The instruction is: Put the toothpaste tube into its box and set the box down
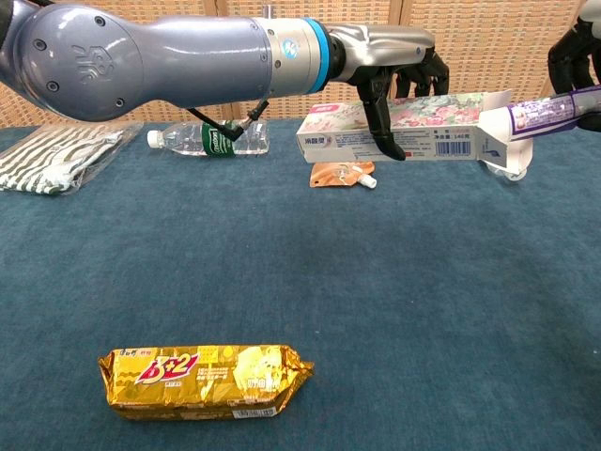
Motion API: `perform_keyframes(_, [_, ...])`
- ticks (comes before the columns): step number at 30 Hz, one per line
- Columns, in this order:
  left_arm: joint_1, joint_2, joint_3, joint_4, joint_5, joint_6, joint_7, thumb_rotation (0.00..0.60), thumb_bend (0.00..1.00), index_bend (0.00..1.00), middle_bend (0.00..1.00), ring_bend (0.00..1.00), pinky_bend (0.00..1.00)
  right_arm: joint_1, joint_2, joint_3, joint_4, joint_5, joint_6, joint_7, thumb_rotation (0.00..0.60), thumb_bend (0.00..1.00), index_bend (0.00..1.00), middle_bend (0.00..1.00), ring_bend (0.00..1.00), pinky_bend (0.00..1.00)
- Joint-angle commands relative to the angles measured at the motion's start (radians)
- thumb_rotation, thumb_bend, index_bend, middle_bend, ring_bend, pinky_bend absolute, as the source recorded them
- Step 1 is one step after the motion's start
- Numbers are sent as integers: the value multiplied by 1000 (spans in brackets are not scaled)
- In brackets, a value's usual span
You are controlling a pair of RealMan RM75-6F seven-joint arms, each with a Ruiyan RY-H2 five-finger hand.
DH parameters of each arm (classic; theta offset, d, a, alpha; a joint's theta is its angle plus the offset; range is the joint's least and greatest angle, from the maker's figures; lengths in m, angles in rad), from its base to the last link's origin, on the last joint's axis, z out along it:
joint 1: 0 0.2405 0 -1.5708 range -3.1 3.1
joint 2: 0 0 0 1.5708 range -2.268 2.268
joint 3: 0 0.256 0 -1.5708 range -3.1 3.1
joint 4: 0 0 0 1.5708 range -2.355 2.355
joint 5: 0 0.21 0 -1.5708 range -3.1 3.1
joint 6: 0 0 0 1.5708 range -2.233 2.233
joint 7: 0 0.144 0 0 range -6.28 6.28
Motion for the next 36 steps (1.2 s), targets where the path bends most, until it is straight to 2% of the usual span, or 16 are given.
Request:
perform_keyframes(1, [-5,-6,-4,0,-13,1,-3,600,216,497,463,405,430,19,-16,0,-11,22,18,-41,600,620,605,646,492,490])
perform_keyframes(11, [-12,-16,-21,-7,-70,11,-12,600,215,502,464,406,433,59,-37,4,-40,96,64,-138,600,620,605,646,494,496])
perform_keyframes(18, [-4,-43,-43,-16,-125,15,-66,600,216,524,485,420,447,82,-50,-4,-54,95,101,-194,600,620,605,642,494,497])
perform_keyframes(23, [7,-70,-60,-12,-144,25,-123,600,216,546,503,435,454,88,-51,-12,-69,85,132,-224,600,620,603,601,494,497])
perform_keyframes(27, [22,-103,-74,-3,-163,20,-192,600,215,553,511,439,455,90,-56,-24,-80,68,169,-268,600,620,524,523,495,497])
perform_keyframes(30, [34,-133,-85,12,-157,26,-251,600,215,572,527,451,455,91,-59,-34,-92,52,197,-303,600,620,497,507,492,497])
perform_keyframes(31, [44,-154,-93,21,-150,39,-290,600,216,578,528,455,455,90,-62,-40,-93,36,212,-321,600,620,481,491,481,492])
perform_keyframes(33, [61,-191,-106,43,-135,52,-367,600,217,586,532,460,455,90,-64,-58,-91,5,230,-359,600,542,396,389,394,429])
perform_keyframes(36, [74,-246,-112,101,-78,75,-478,600,225,597,536,464,455,88,-66,-75,-102,-4,255,-416,600,291,201,112,112,154])
